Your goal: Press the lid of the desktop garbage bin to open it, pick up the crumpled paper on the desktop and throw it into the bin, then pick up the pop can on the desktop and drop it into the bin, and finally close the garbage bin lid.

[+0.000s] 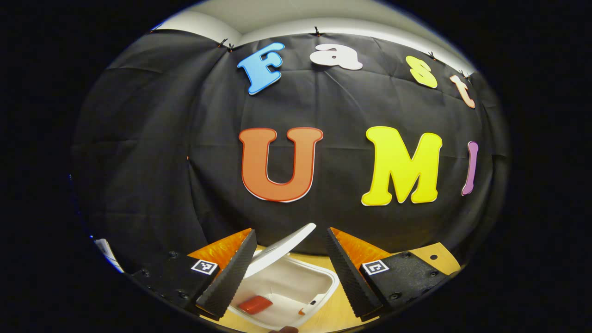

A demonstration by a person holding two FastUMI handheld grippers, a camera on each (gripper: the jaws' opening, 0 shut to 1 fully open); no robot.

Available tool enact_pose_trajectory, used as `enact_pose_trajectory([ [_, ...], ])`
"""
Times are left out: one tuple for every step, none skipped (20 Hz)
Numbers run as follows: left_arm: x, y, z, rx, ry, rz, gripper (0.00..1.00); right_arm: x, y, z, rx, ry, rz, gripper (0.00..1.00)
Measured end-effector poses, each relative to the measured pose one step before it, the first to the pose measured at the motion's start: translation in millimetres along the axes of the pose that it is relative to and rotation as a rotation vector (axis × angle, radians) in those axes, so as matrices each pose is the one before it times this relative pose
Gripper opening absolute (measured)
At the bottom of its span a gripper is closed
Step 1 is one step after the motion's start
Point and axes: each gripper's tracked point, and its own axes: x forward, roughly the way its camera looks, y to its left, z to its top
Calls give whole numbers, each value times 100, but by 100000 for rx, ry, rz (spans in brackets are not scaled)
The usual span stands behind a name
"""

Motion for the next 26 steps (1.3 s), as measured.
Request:
enact_pose_trajectory([
  [-41, -368, -852, -1242, 1665, -796, 96, -226, -84, 55, -1011, -697, 120, 92],
  [1, -223, -1001, -821, 2145, 695, 96, -168, -93, 73, -917, -498, 244, 92],
  [49, -74, -833, -152, 1114, 712, 96, -105, -83, 58, -718, -259, 236, 92],
  [56, -67, -886, -77, 1671, 793, 96, -109, -124, -16, -563, -101, 159, 92],
  [120, -116, -961, -356, 1671, 318, 96, -139, -141, -75, -390, -58, 115, 92],
  [115, -115, -897, -361, 1848, 393, 96, 8, -158, -45, -293, 133, 199, 92],
  [145, -118, -773, -626, 1380, 31, 96, -66, -160, -184, -307, 418, 185, 92],
  [93, -88, -747, -462, 1746, 737, 96, -47, -126, -146, -229, 558, 249, 92],
  [62, -12, -542, -27, 1194, 622, 96, -26, -139, -97, -157, 358, 350, 92],
  [295, -45, -589, 142, 883, 895, 97, -76, -330, 24, -155, -47, 220, 92],
  [306, 44, -499, 254, 887, 546, 96, 5, -173, 19, -33, -83, 229, 92],
  [554, -5, -807, 241, 2672, 993, 96, 26, -81, 61, 209, 25, 420, 92],
  [360, 70, -1027, -319, 3475, 945, 96, 16, -12, 1, 303, 28, 473, 92],
  [-81, 85, -659, 307, 2119, 1468, 96, -68, -117, 120, 60, -209, 333, 92],
  [118, 12, 716, 2284, -4119, 763, 97, 6, -126, -41, -118, -78, 244, 92],
  [314, 209, -360, 1672, 1106, 1137, 98, 105, -180, 23, -195, 69, 277, 90],
  [26, 106, -408, 2768, 1632, 1010, 96, 77, -102, -96, -62, 333, 484, 92],
  [-9, 17, -138, 3023, -1057, 444, 97, -21, -94, 1, 12, 281, 595, 92],
  [132, -45, -170, 1989, 119, 574, 97, -66, -222, 148, 49, -49, 233, 92],
  [176, -39, -110, 528, 498, 424, 97, 45, -170, 196, 298, -430, 135, 92],
  [150, -29, 23, 2, -2, 144, 97, -16, -155, 148, 822, -482, 360, 92],
  [40, -81, -381, -214, 962, 281, 98, 20, -50, 150, 998, -387, 611, 92],
  [-75, -17, -54, -196, -429, 420, 98, 112, -17, 17, 792, -373, 435, 92],
  [270, -136, 70, 1303, -1692, 625, 98, -40, -82, 55, 643, -229, 358, 92],
  [59, 54, -48, 921, -1268, 798, 98, -74, -130, -132, 583, -65, 491, 92],
  [148, -40, -72, -100, -1063, 214, 98, 9, -33, -103, 567, -90, 773, 92],
])
